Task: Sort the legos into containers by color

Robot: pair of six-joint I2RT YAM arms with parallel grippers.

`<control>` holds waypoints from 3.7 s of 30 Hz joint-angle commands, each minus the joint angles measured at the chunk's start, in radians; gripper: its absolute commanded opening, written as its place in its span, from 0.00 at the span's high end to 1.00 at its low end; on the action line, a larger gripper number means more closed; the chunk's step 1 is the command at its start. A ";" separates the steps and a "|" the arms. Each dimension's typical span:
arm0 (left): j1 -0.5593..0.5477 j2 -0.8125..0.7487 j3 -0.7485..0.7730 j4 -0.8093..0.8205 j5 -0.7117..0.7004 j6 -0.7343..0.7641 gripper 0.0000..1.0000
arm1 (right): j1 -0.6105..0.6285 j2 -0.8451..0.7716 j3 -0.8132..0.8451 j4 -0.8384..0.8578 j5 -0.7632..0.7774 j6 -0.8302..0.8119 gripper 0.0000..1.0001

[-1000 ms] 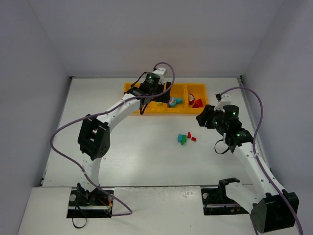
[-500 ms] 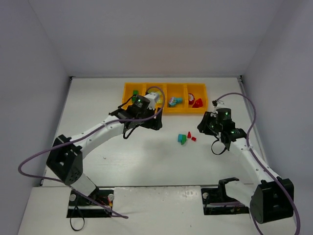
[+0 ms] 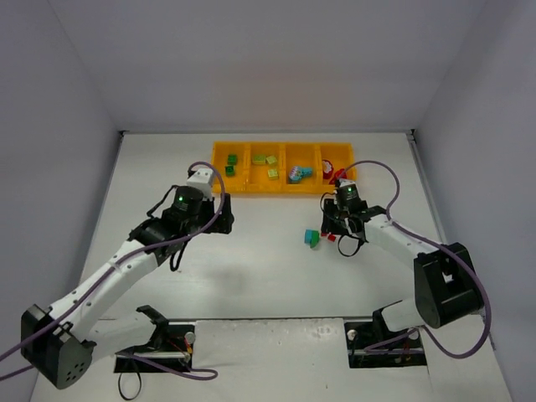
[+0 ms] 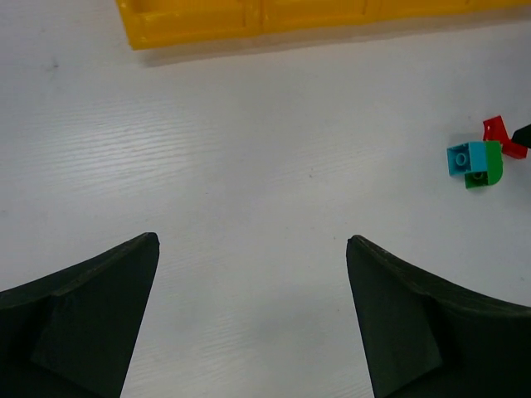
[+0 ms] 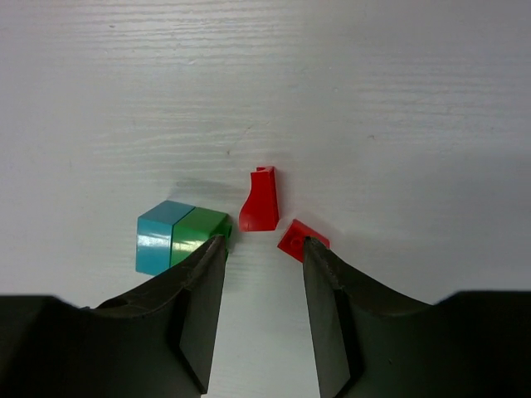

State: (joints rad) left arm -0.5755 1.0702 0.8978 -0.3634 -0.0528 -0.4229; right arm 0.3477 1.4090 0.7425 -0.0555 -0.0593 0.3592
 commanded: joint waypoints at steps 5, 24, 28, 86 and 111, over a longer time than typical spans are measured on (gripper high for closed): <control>0.071 -0.133 0.027 -0.039 -0.097 0.044 0.09 | 0.002 0.102 0.090 0.083 0.082 0.012 0.62; 0.101 -0.138 -0.031 0.053 -0.073 0.087 0.09 | 0.020 0.183 0.070 0.091 0.042 0.053 0.84; 0.114 -0.133 -0.036 0.064 -0.052 0.085 0.07 | 0.020 0.148 0.084 0.095 0.062 0.040 1.00; 0.143 -0.108 -0.040 0.093 0.034 0.076 0.04 | 0.002 0.057 0.009 -0.020 0.107 0.139 0.57; 0.144 -0.092 -0.036 0.089 0.033 0.079 0.04 | -0.004 0.087 0.119 0.000 0.162 0.101 1.00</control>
State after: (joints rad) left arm -0.4416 0.9810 0.8406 -0.3317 -0.0223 -0.3485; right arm 0.3477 1.5177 0.7620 -0.0814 0.0647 0.4927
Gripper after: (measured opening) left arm 0.964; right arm 0.266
